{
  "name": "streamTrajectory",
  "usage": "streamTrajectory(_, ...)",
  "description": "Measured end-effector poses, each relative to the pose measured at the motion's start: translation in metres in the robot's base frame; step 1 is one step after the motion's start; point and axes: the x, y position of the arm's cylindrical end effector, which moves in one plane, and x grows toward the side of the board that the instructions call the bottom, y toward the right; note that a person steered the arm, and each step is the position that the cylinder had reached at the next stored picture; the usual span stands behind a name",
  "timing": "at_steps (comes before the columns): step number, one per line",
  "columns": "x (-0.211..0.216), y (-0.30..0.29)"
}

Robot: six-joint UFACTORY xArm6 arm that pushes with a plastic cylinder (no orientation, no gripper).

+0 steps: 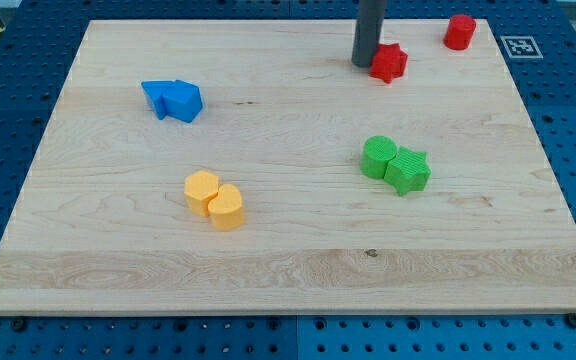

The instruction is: Move the red star towards the red circle

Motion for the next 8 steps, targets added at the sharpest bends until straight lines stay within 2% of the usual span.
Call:
streamTrajectory(2, 0.005, -0.014)
streamTrajectory(4, 0.035, -0.014)
streamTrajectory(8, 0.025, 0.006)
